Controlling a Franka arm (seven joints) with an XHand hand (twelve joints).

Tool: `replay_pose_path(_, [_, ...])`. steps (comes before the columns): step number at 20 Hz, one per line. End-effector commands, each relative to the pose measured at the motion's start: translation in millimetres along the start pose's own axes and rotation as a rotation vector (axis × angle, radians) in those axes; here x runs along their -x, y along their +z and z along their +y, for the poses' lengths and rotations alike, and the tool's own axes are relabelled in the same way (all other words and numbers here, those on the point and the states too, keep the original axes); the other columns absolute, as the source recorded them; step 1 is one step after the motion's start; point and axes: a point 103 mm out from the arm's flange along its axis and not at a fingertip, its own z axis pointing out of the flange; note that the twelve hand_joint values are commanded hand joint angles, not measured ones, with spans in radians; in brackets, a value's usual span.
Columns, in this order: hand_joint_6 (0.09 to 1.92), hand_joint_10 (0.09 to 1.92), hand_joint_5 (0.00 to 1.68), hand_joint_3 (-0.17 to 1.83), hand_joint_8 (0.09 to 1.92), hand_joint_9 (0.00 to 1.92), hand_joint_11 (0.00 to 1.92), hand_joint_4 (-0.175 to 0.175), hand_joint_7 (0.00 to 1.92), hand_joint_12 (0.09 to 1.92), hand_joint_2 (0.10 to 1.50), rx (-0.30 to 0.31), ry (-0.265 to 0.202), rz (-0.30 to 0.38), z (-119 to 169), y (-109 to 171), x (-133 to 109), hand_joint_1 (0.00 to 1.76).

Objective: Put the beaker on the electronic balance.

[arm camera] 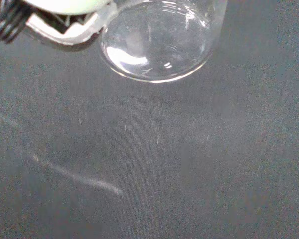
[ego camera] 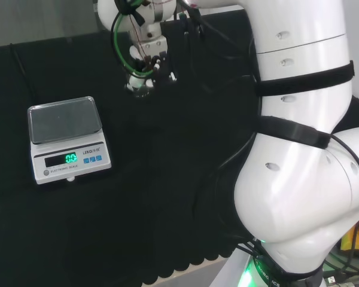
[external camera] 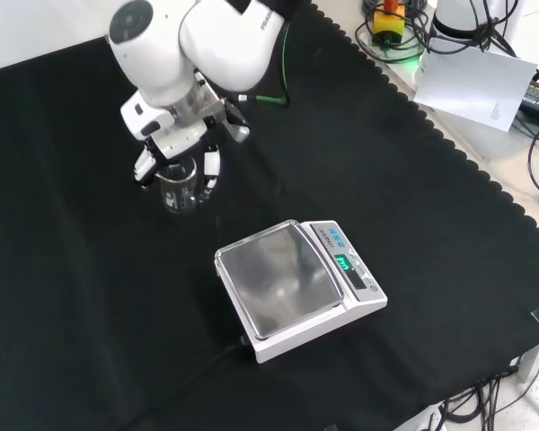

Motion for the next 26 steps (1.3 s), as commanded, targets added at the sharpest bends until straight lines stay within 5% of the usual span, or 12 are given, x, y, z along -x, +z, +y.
replay_pose_path(1, [1.37,1.08,0.84,0.94,1.55,1.33,1.40,-0.115,0.96,0.80,0.73,0.030,-0.001,-0.005,-11,-33,0,1.23])
replay_pose_path(10, [1.36,1.07,0.85,0.96,1.54,1.34,1.40,-0.120,0.97,0.81,0.72,0.030,-0.068,0.015,-23,-42,-32,1.24])
replay_pose_path(26, [1.35,1.07,0.85,0.97,1.53,1.35,1.41,-0.124,0.98,0.81,0.71,0.004,-0.371,0.044,-75,-40,-170,1.24])
